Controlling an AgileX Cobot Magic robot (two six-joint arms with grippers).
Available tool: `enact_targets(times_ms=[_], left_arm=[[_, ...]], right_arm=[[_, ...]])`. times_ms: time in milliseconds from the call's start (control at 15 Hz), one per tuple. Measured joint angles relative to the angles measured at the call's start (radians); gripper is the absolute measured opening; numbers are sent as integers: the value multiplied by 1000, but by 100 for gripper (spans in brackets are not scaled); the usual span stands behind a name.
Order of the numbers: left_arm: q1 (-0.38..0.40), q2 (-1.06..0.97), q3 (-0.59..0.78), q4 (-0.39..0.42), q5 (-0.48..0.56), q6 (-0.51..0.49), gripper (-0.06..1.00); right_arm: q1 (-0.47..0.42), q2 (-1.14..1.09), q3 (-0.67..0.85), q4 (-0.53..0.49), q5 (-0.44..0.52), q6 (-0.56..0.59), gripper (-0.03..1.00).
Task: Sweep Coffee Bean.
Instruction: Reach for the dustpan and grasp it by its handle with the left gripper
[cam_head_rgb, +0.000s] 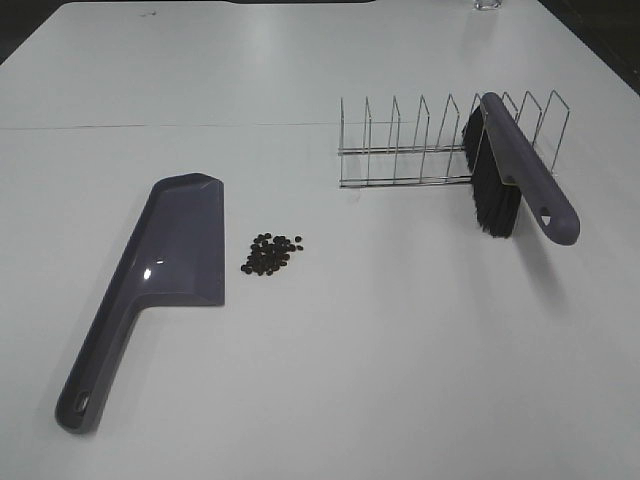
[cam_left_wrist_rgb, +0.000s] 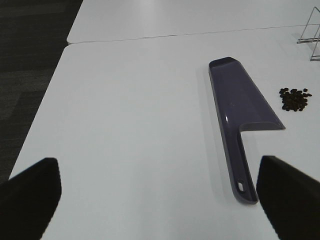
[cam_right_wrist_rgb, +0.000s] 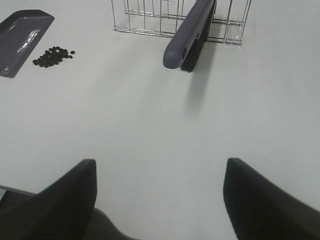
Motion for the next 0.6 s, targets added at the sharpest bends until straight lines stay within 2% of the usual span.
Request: enact_targets(times_ms=[600], left_arm=[[0, 0, 0, 0, 0, 0, 99]], right_arm=[[0, 0, 0, 0, 0, 0, 63]])
